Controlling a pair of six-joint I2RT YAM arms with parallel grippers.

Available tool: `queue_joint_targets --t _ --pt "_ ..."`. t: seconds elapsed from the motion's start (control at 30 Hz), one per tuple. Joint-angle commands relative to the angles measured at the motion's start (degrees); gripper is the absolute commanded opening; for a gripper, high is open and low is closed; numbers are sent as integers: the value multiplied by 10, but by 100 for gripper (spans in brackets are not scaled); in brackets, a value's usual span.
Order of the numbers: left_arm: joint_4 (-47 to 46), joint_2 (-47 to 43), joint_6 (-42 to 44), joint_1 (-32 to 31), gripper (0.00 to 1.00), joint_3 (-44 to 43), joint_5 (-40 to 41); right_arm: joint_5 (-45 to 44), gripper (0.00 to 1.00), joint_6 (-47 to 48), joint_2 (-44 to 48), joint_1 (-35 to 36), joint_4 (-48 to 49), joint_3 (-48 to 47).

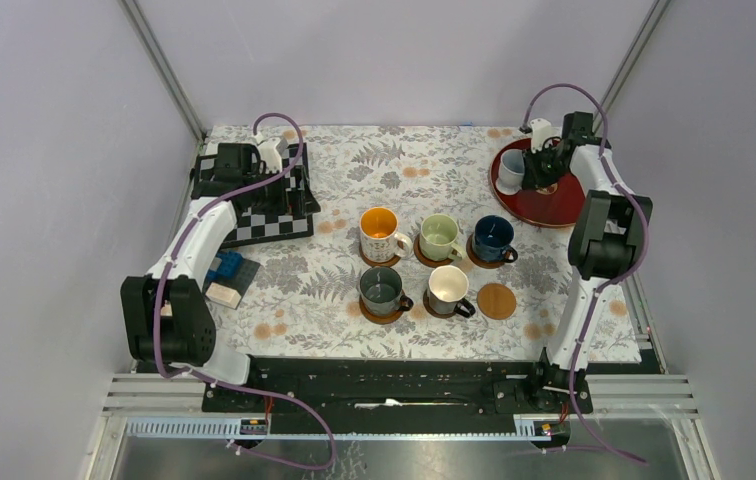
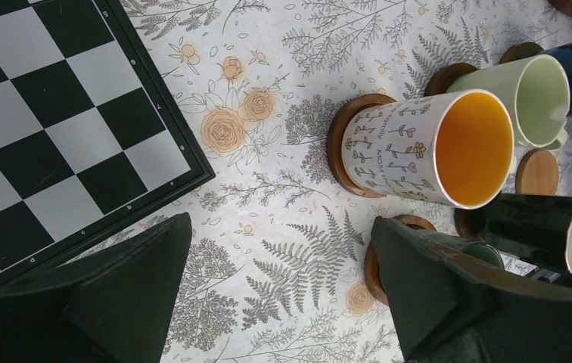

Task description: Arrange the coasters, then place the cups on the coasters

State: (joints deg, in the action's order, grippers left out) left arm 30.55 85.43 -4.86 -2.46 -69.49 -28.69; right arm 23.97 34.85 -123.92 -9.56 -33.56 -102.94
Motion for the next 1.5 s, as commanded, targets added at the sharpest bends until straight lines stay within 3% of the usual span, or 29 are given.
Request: queue_joint_targets --t 0.0,0.43,0.77,1.03,1.2,1.47 --pt "-5 18 12 -1 99 -19 0 56 0 -8 86 -7 6 -17" --pt "-34 -1 -6 -1 99 -1 -28 119 0 35 268 -13 -133 34" --pt "-44 -2 -4 -1 99 19 -47 168 0 113 447 -12 -238 184" --pt "-43 -10 -2 -1 99 17 -54 144 0 207 597 -12 -284 337" --pt "-47 -10 -5 -1 99 22 -58 118 0 241 656 -12 -276 429" --pt "-55 -12 -2 -1 99 28 -51 106 0 220 721 -12 -218 554"
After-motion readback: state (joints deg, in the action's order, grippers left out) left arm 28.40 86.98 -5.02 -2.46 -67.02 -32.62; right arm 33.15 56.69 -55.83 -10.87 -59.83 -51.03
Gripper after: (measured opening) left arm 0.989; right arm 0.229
